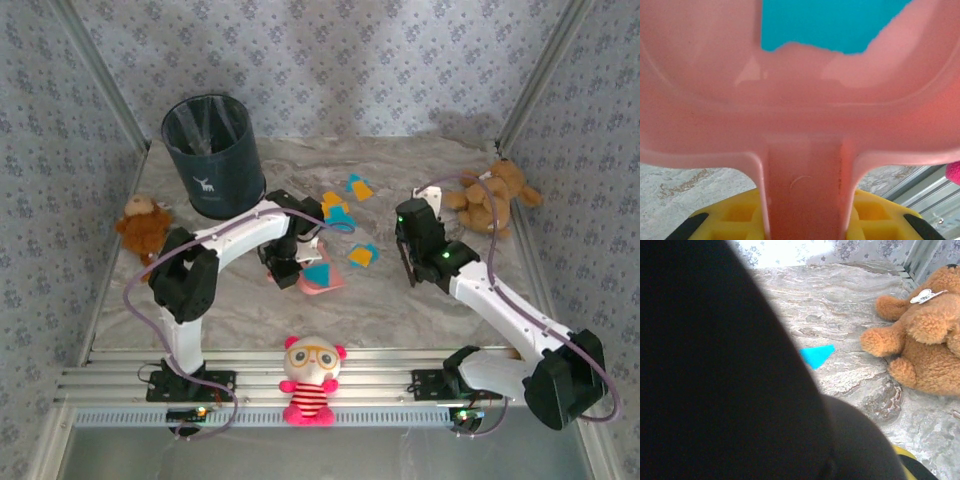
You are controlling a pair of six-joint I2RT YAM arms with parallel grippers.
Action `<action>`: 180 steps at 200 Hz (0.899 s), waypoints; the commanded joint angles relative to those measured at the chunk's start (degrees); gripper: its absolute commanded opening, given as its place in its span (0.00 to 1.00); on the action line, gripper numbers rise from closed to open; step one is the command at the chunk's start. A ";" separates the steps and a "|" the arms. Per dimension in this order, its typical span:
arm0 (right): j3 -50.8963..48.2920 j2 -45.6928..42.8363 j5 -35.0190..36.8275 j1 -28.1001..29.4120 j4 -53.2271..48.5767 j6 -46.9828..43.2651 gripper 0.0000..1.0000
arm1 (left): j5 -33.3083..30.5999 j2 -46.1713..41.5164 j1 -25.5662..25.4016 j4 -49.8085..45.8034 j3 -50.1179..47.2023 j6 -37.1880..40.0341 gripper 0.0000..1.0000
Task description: Sweep away the paper scraps from the table
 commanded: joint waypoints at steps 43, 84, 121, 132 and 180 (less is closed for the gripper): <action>3.06 4.33 2.64 3.63 3.83 0.66 0.00 | -1.95 3.59 -1.03 -5.58 5.04 1.44 0.00; 3.28 6.85 1.15 5.38 5.19 2.16 0.00 | -1.47 5.46 -1.05 -5.37 5.76 1.43 0.00; 3.20 7.99 -1.66 6.63 6.60 4.61 0.00 | -1.00 7.61 -1.03 -5.00 6.86 1.25 0.00; 3.29 8.37 -2.66 7.05 6.98 5.42 0.00 | -0.88 8.12 -1.04 -4.89 6.95 1.23 0.00; 3.22 9.49 -7.68 8.10 9.17 9.02 0.00 | -0.67 9.64 -1.03 -4.27 7.28 1.06 0.00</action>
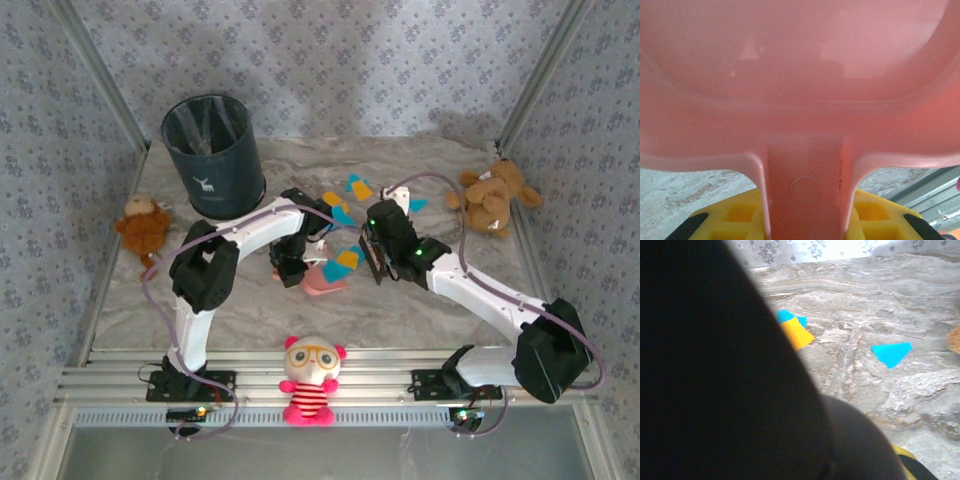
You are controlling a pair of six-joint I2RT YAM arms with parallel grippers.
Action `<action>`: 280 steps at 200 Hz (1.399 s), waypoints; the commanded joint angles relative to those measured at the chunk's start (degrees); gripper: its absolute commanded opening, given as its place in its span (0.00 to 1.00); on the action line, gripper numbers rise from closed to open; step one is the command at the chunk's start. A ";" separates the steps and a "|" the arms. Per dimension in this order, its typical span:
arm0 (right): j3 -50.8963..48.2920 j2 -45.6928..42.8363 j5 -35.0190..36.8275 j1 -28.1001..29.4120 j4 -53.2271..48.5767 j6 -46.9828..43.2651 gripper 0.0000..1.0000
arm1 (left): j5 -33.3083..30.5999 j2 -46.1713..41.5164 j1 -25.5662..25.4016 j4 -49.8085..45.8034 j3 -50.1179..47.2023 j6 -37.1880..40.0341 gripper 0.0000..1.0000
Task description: Sweep away the paper scraps from the table
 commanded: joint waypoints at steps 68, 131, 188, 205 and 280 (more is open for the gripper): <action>0.95 1.81 -9.06 0.65 3.93 7.06 0.00 | 1.84 2.24 -0.35 1.56 0.38 0.82 0.00; -2.28 -1.88 -17.14 -2.44 8.24 10.53 0.00 | 2.96 1.20 0.05 3.95 -2.26 0.91 0.00; -2.19 -5.97 -6.78 -3.03 3.85 6.54 0.00 | 3.80 0.13 0.64 5.16 -4.48 0.82 0.00; -1.34 -5.56 -3.45 -2.63 1.80 5.42 0.00 | 3.80 0.09 0.64 5.20 -4.51 0.73 0.00; 3.44 0.91 -8.05 -0.88 -0.07 0.80 0.00 | 4.02 -0.31 0.72 5.64 -4.67 0.82 0.00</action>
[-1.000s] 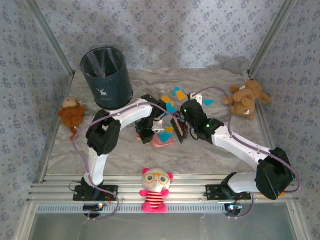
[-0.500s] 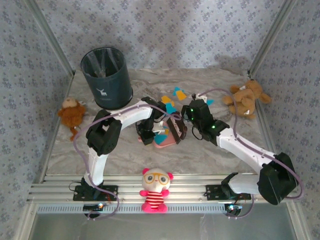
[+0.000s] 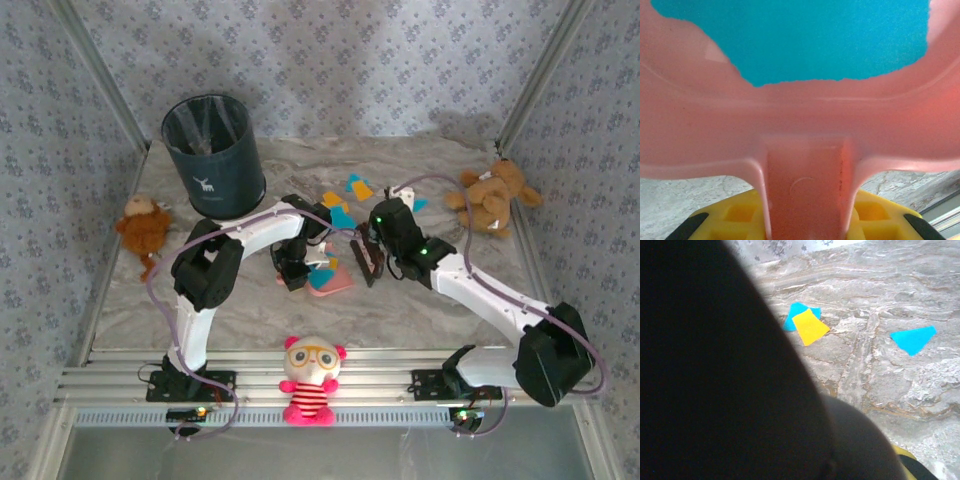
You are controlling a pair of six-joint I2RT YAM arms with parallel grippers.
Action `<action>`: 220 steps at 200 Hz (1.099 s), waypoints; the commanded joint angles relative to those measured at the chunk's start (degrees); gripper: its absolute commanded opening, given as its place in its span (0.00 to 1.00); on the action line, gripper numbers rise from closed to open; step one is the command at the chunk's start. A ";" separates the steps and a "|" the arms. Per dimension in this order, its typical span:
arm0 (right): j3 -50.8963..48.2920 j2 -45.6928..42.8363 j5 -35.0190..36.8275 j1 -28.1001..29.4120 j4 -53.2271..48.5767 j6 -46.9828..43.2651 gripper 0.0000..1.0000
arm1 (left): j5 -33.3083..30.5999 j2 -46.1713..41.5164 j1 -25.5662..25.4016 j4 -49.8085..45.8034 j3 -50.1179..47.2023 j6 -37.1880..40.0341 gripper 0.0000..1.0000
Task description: Sweep away the paper scraps from the table
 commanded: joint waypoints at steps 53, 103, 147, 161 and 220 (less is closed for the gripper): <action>3.77 0.63 -11.88 0.25 3.15 -2.34 0.00 | 0.37 -1.45 0.51 -0.06 -1.23 0.44 0.00; 0.40 -4.37 -15.11 -3.73 5.21 1.06 0.00 | -0.24 -5.39 1.12 4.55 -3.84 -0.08 0.00; -3.10 -10.78 -10.27 -7.42 4.38 1.48 0.00 | 0.60 -8.15 1.81 6.93 -6.41 -0.07 0.00; -2.29 -11.56 -8.94 -9.96 2.75 -0.58 0.00 | 0.99 -7.82 1.78 6.74 -6.69 0.09 0.00; 5.48 -3.69 -7.94 -21.48 8.03 -14.79 0.00 | 1.64 -6.91 1.73 6.58 -6.83 0.00 0.00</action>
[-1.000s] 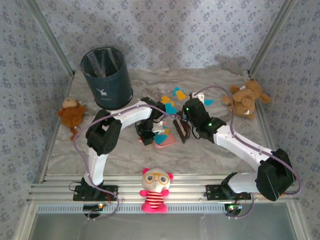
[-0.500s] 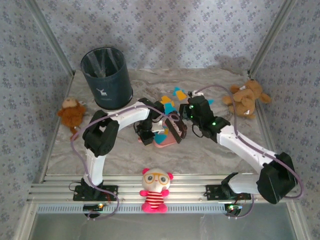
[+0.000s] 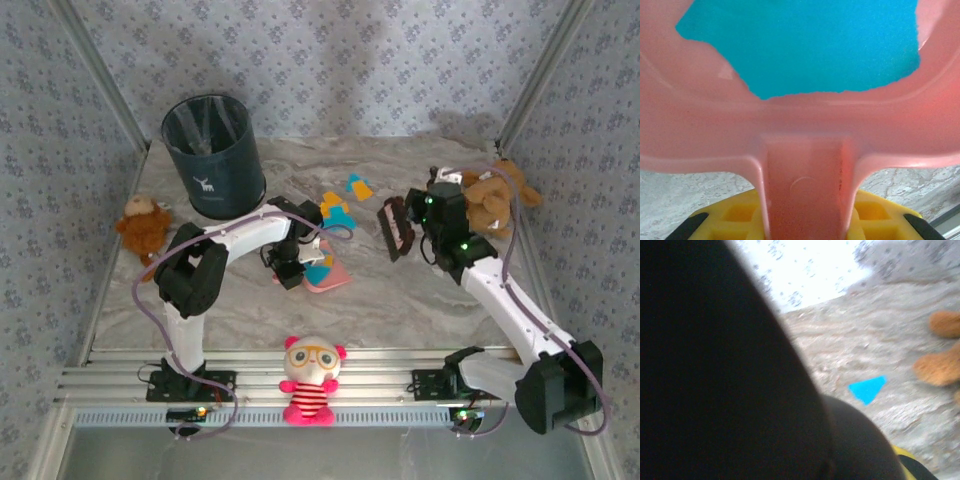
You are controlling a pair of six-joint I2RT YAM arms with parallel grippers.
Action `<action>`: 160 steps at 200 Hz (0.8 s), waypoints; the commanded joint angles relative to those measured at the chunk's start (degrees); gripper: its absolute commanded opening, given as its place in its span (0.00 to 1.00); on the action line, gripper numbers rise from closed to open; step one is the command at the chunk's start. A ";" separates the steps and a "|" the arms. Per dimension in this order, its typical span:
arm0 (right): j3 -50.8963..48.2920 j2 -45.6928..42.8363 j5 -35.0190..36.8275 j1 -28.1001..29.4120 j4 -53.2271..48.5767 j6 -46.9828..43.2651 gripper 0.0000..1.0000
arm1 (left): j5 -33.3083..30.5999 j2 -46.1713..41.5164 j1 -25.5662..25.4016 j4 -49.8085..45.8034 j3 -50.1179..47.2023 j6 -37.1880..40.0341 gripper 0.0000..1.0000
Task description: Sweep away the paper scraps from the table
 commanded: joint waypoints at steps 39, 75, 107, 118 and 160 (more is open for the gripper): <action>7.99 11.67 2.29 -5.67 14.38 -17.23 0.00 | 1.60 -0.02 -0.04 -0.68 0.28 0.05 0.00; 10.62 17.75 2.97 -7.48 19.92 -24.81 0.00 | 2.14 0.47 -0.33 -1.05 0.45 0.40 0.00; 13.71 23.19 2.99 -8.59 21.73 -29.01 0.00 | 2.23 0.41 -0.40 -1.13 0.37 0.65 0.00; 14.73 24.97 3.42 -8.60 22.66 -30.61 0.00 | 2.36 0.47 -0.39 -1.08 0.36 0.73 0.00; 20.43 32.43 5.09 -9.02 23.50 -35.59 0.00 | 2.63 0.82 -0.40 -1.23 0.45 0.93 0.00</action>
